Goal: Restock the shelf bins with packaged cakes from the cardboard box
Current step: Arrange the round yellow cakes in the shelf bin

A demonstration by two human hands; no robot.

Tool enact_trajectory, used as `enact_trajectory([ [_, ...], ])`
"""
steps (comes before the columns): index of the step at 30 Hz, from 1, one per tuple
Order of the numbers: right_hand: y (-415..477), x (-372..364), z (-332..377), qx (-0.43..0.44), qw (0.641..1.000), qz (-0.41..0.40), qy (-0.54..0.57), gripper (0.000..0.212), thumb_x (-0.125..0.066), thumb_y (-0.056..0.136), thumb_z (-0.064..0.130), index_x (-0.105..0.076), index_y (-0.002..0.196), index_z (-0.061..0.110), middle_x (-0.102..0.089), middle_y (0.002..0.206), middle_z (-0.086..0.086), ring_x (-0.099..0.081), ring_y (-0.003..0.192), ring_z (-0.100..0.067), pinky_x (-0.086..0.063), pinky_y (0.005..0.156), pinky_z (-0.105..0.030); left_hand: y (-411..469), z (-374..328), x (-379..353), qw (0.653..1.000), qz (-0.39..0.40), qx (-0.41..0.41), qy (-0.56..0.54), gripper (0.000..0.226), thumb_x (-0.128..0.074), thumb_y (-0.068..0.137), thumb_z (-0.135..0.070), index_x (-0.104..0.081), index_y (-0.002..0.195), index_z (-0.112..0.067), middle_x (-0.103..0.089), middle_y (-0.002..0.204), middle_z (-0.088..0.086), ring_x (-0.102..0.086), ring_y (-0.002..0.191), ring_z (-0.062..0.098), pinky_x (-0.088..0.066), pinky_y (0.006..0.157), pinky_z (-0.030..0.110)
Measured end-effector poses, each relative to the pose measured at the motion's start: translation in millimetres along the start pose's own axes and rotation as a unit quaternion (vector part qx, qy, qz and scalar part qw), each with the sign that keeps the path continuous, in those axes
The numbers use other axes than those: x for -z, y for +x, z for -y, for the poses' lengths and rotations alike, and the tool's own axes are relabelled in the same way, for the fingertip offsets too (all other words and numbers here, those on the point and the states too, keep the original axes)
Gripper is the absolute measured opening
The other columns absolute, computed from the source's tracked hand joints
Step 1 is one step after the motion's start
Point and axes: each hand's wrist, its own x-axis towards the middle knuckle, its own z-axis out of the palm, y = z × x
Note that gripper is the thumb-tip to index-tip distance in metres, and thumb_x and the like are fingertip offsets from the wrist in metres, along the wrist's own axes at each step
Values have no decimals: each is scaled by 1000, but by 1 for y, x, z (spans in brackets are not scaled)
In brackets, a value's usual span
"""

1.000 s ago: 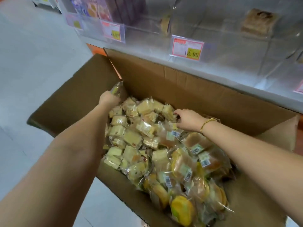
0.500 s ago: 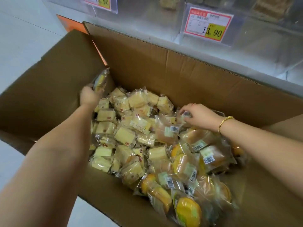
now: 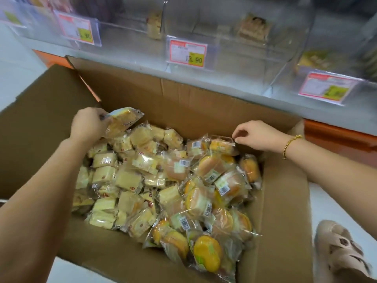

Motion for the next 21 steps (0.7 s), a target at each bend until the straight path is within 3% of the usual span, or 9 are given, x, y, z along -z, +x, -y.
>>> enact_trajectory([
  [2, -6, 2, -3, -30, 999, -16, 30, 13, -60, 92, 22, -70, 100, 18, -62, 95, 4, -56, 84, -11, -41, 78, -23, -15, -26, 5, 999, 25, -31, -8, 18, -60, 91, -18, -72, 100, -7, -69, 78, 12, -64, 74, 29, -51, 65, 36],
  [5, -15, 2, 0, -43, 998, 4, 51, 12, -60, 92, 19, -71, 96, 15, -64, 91, 3, -57, 76, -8, -43, 75, -23, -41, -59, 2, 995, 75, -55, -27, 12, -59, 92, -17, -70, 91, -11, -62, 69, 2, -53, 57, 15, -38, 49, 26],
  [9, -10, -11, 24, 20, 999, 20, -22, 24, -58, 92, 18, -68, 113, 15, -66, 113, -1, -61, 99, -16, -48, 84, -25, -66, -87, 2, 988, 115, 7, -98, 28, -60, 93, -23, -55, 70, -8, -48, 59, 4, -43, 51, 18, -31, 47, 25],
  [11, 0, -24, 37, 52, 997, 21, -58, 33, -57, 92, 18, -60, 126, 17, -63, 119, -3, -60, 105, -19, -47, 83, -26, -75, -94, 2, 978, 123, 59, -157, 35, -60, 93, -25, -52, 68, -1, -44, 58, 8, -40, 51, 22, -30, 50, 27],
  [13, 12, -42, 44, 49, 995, 42, -70, 58, -65, 87, 21, -44, 141, 15, -59, 128, -9, -58, 111, -24, -48, 86, -30, -83, -96, 0, 957, 129, 104, -238, 39, -63, 90, -29, -56, 77, 6, -47, 65, 11, -43, 58, 21, -33, 58, 30],
  [15, 19, -58, 44, 16, 994, 107, -27, 96, -79, 77, 27, -21, 152, 12, -45, 145, -12, -49, 127, -27, -43, 99, -33, -90, -97, -3, 925, 132, 143, -325, 40, -67, 80, -37, -61, 82, 2, -49, 73, 8, -44, 69, 20, -32, 66, 32],
  [16, 19, -64, 41, 6, 992, 126, 7, 105, -82, 73, 26, -15, 153, 14, -40, 149, -11, -44, 132, -28, -40, 104, -34, -93, -96, -5, 909, 134, 167, -357, 40, -67, 80, -37, -63, 85, 3, -51, 77, 8, -45, 74, 20, -33, 67, 32],
  [18, 15, -73, 34, 2, 994, 98, 38, 100, -82, 73, 22, -20, 151, 18, -44, 146, -10, -49, 127, -28, -43, 102, -35, -96, -96, -8, 882, 136, 205, -401, 28, -65, 88, -30, -64, 82, -2, -54, 83, 9, -45, 80, 20, -34, 65, 31],
  [21, 4, -75, 34, 6, 999, 43, 16, 66, -76, 80, 26, -44, 136, 11, -57, 130, -9, -57, 113, -27, -47, 90, -32, -100, -104, -7, 852, 139, 228, -450, 17, -60, 93, -25, -65, 84, -11, -67, 87, 6, -57, 77, 20, -44, 62, 28],
])
